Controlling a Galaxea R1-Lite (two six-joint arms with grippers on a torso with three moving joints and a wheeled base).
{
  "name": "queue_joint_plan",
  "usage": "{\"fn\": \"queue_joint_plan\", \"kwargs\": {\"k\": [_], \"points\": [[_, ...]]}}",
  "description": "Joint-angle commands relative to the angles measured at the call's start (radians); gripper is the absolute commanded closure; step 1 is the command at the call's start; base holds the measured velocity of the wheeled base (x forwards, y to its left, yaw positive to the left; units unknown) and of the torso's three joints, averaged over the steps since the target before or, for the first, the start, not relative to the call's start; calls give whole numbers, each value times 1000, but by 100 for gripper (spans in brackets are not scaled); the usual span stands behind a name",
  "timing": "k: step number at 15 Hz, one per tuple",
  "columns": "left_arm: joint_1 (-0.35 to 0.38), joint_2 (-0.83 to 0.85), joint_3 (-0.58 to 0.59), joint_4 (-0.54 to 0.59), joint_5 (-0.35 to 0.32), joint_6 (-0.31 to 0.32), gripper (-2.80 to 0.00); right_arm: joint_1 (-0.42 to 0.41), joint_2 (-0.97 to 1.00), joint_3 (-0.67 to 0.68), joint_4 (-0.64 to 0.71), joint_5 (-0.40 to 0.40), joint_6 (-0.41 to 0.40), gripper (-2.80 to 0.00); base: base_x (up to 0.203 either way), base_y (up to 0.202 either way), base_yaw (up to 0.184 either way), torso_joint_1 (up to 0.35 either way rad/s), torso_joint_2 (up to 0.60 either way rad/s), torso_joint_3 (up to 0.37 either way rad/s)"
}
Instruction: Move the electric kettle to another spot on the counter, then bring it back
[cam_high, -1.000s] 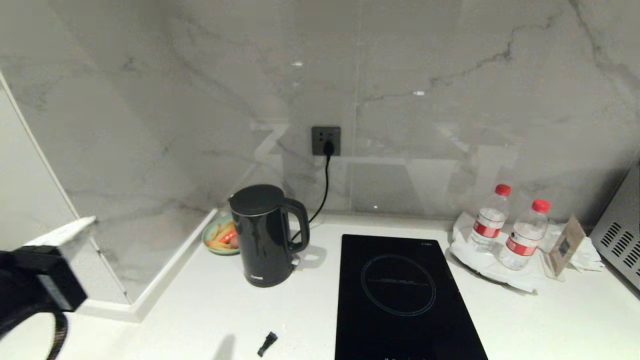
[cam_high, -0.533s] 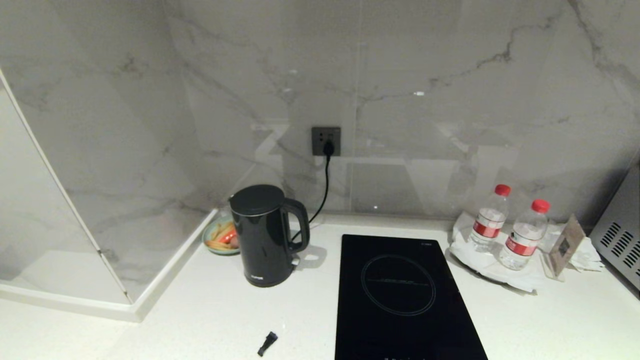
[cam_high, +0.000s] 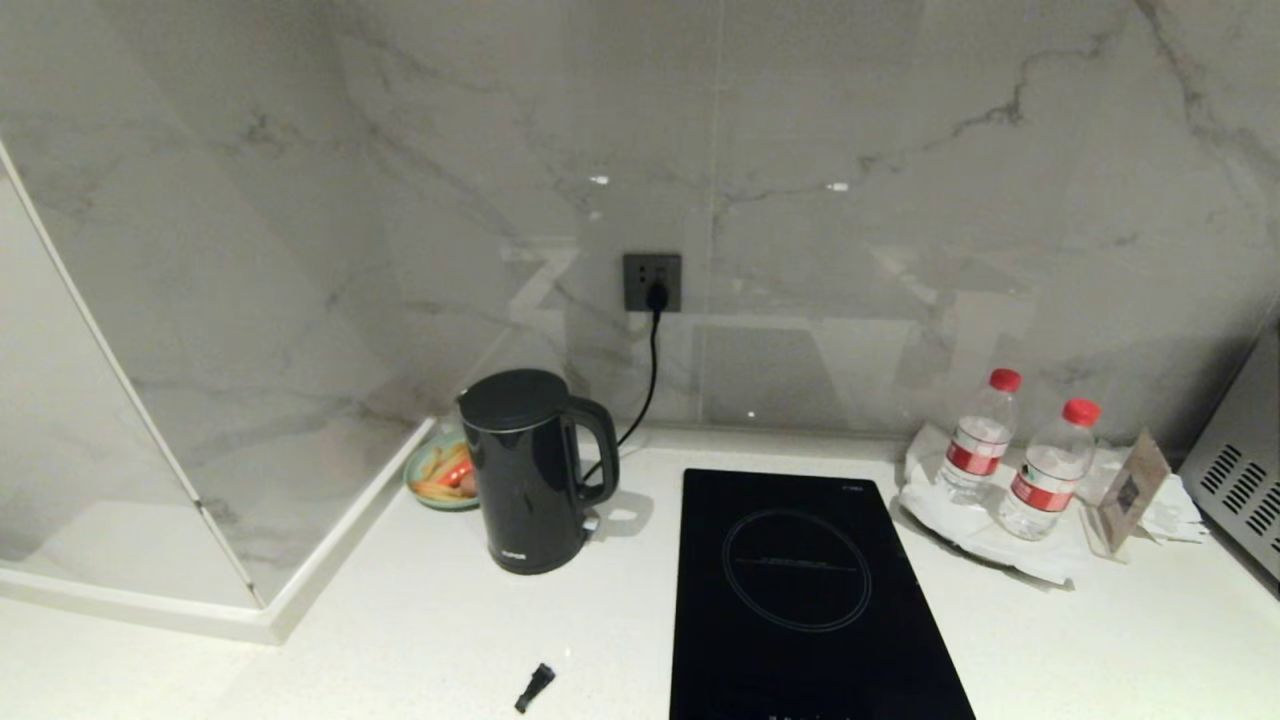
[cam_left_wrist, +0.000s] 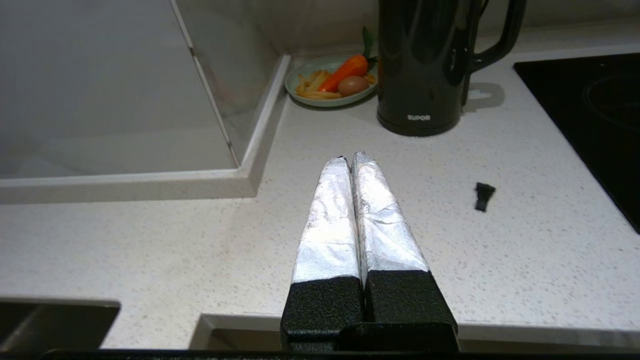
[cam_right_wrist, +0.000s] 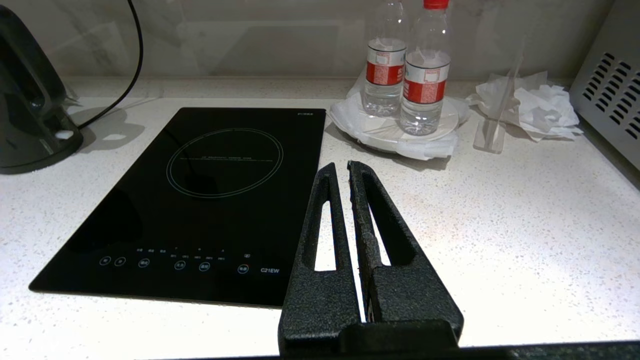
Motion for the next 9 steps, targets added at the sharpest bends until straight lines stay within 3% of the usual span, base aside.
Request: {"fn": "queue_joint_plan", "kwargs": {"k": [1,3,9], "points": [[1,-15,6,15,2,-30,0,0,0,0,0,0,-2,0,0,0,0,0,0,0],[1,-16,8,10,24,-75,0,0,0,0,0,0,-2,0,0,0,0,0,0,0],[1,-16,8,12,26,-75,0,0,0,0,0,0,-2,0,0,0,0,2,2,-50]]}}
